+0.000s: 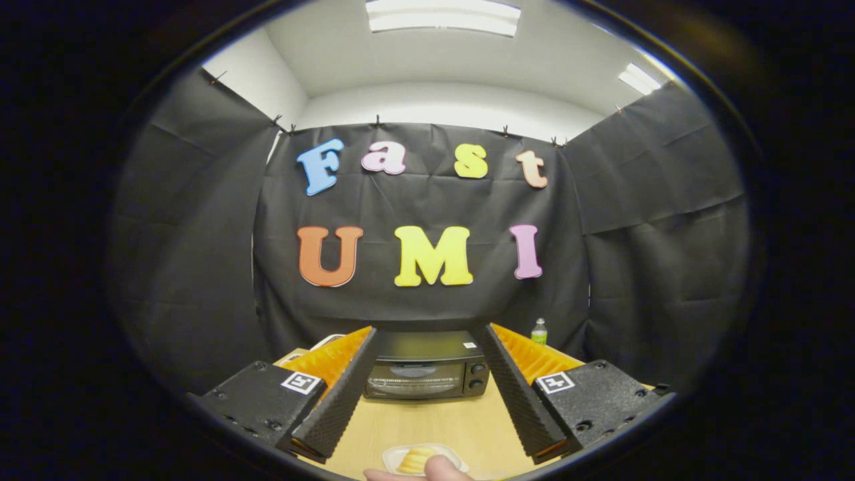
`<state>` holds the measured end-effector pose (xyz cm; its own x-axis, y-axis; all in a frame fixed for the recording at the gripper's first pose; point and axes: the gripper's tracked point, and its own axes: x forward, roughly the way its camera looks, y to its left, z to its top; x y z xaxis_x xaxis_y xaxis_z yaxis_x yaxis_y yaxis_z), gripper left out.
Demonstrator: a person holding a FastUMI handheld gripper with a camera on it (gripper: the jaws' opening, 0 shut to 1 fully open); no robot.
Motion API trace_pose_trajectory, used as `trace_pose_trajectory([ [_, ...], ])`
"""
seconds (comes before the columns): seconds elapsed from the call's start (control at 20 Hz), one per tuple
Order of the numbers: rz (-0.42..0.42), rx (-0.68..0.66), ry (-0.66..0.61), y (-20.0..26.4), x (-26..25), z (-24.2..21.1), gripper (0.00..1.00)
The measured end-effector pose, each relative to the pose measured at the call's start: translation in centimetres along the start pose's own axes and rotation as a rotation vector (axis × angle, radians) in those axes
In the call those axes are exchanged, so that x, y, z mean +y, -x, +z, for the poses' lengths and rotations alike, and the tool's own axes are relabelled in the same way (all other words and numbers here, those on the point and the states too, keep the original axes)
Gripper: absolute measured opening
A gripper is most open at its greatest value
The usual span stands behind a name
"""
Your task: Open the toaster oven, put the food inside, and close the toaster oven door.
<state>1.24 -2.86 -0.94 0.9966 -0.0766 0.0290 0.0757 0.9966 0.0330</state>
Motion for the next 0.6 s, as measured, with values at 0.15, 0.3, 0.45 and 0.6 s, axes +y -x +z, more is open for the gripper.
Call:
trace_pose_trajectory([
  [0.15,-0.013,0.013,-0.013,-0.8,-1.2,-1.0,1.00],
  [0.3,-0.004,0.038,0.015,-2.1,-2.1,-2.4,1.00],
  [0.45,0.025,0.063,0.020,-5.1,-2.2,-3.4,1.00],
  [0.6,0.011,0.074,0.014,-9.4,-2.7,-3.7,1.00],
])
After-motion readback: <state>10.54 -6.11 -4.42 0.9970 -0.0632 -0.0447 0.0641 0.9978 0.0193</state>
